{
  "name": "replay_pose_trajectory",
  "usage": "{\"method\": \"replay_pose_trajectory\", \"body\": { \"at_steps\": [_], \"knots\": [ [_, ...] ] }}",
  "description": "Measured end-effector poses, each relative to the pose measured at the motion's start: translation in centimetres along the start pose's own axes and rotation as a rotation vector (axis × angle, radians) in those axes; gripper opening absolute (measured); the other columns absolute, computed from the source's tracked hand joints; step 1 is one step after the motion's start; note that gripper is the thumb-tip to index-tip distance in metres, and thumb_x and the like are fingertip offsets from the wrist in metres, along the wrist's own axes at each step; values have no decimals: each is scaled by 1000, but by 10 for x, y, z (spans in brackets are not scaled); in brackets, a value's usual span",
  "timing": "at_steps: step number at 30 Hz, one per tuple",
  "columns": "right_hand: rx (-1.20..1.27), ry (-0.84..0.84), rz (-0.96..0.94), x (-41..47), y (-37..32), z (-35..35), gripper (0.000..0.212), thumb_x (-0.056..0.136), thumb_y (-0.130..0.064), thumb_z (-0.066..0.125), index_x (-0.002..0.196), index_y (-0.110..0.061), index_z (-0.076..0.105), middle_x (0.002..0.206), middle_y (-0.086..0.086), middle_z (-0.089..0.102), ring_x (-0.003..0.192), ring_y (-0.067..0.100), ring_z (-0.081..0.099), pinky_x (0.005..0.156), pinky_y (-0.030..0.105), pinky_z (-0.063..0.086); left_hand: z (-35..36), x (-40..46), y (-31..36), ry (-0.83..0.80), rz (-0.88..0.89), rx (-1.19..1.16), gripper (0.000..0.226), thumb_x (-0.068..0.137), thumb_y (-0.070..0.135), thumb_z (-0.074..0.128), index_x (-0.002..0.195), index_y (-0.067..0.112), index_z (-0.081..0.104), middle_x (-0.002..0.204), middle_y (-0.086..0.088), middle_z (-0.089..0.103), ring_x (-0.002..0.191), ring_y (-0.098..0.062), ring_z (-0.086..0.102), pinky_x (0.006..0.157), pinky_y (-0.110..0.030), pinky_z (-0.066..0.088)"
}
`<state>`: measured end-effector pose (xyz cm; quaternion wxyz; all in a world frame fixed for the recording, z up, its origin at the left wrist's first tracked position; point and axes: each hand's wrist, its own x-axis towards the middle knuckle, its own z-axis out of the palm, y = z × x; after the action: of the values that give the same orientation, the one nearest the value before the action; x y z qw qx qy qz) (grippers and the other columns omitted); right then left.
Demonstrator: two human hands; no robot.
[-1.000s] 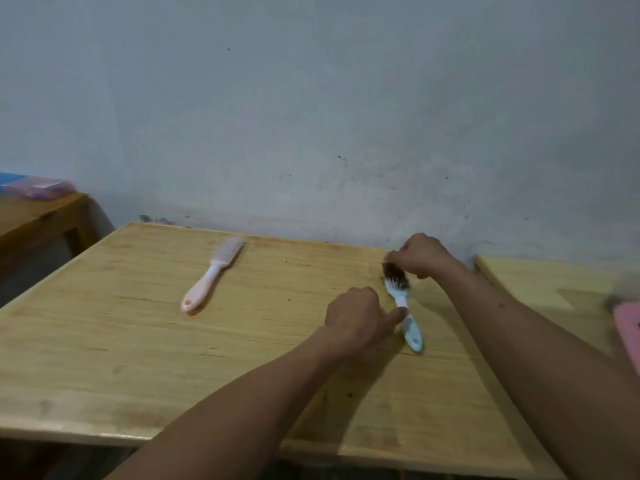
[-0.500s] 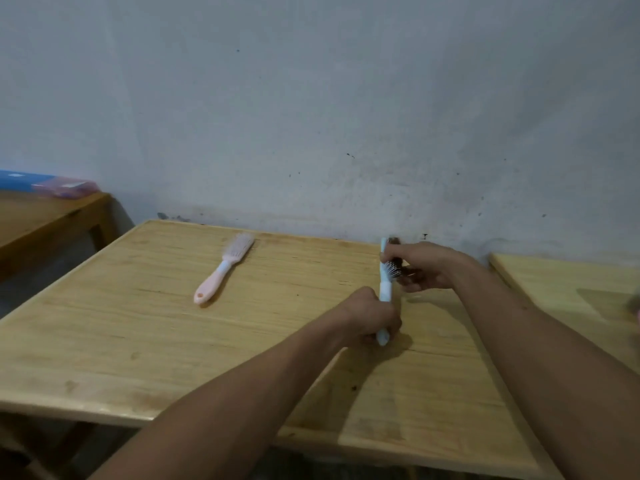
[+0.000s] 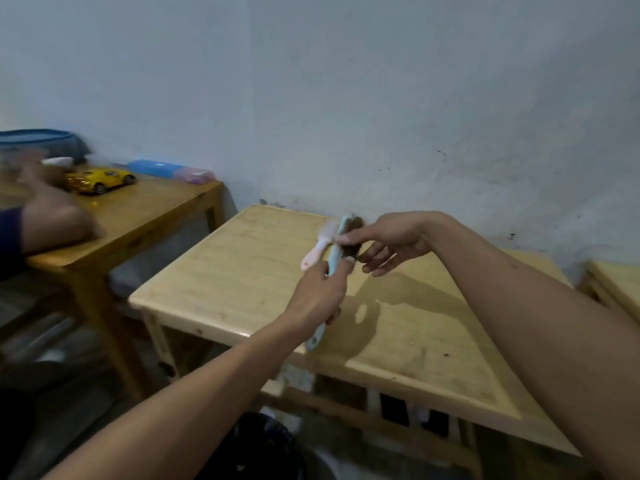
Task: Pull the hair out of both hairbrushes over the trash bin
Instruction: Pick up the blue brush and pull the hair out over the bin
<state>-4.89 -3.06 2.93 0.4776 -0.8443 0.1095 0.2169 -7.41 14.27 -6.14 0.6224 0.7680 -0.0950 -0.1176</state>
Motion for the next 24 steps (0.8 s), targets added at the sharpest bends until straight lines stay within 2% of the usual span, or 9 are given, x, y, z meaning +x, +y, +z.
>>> {"method": "replay_pose_trajectory", "body": {
  "at_steps": [2, 4, 9, 13, 17, 21, 24],
  "knots": [
    [-10, -33, -54, 2, -14, 21, 48, 84, -47, 78, 112, -9, 69, 103, 13, 71, 90, 26, 73, 84, 40, 62, -31, -17, -12, 49, -2, 28, 51, 96, 60, 49, 91, 10, 61, 65, -3, 51, 42, -18, 49, 44, -26, 39],
    [-25, -71, -94, 5, -25, 42, 41, 89, -43, 74, 110, -8, 68, 97, 11, 75, 85, 24, 73, 80, 38, 62, -62, -36, -25, 80, -13, 76, 62, 95, 65, 46, 92, 5, 62, 66, -5, 55, 47, -20, 52, 46, -28, 42],
    [-149, -171, -172, 13, -40, 103, 27, 96, -24, 70, 109, 0, 71, 89, 8, 74, 75, 18, 72, 72, 31, 63, -122, -84, -60, 126, 5, 232, 68, 88, 77, 43, 77, 12, 57, 57, -2, 52, 45, -20, 52, 52, -35, 46],
    [-241, -267, -227, 7, -42, 153, 17, 98, -20, 67, 95, -5, 74, 78, 2, 73, 68, 13, 69, 66, 24, 60, -156, -120, -87, 208, 1, 326, 66, 91, 75, 45, 69, 13, 53, 53, -2, 49, 41, -18, 49, 45, -33, 43],
    [-294, -290, -251, -1, -35, 201, 13, 95, -11, 69, 94, -1, 77, 73, 7, 74, 59, 15, 68, 55, 23, 57, -180, -151, -125, 262, 6, 432, 62, 92, 72, 45, 64, 17, 54, 55, 5, 48, 47, -10, 45, 52, -33, 38],
    [-321, -260, -252, 0, -13, 252, 15, 90, -6, 69, 93, 6, 77, 72, 13, 73, 54, 19, 66, 53, 26, 58, -191, -177, -166, 249, -29, 487, 61, 93, 68, 47, 68, 14, 61, 48, 9, 48, 41, -8, 46, 44, -31, 42],
    [-345, -216, -259, 5, 11, 283, 17, 89, -5, 65, 88, 6, 77, 68, 11, 72, 54, 19, 64, 53, 28, 59, -193, -187, -195, 239, -65, 583, 58, 92, 72, 44, 63, 23, 59, 43, 9, 46, 41, -8, 42, 48, -33, 37]
  ]
}}
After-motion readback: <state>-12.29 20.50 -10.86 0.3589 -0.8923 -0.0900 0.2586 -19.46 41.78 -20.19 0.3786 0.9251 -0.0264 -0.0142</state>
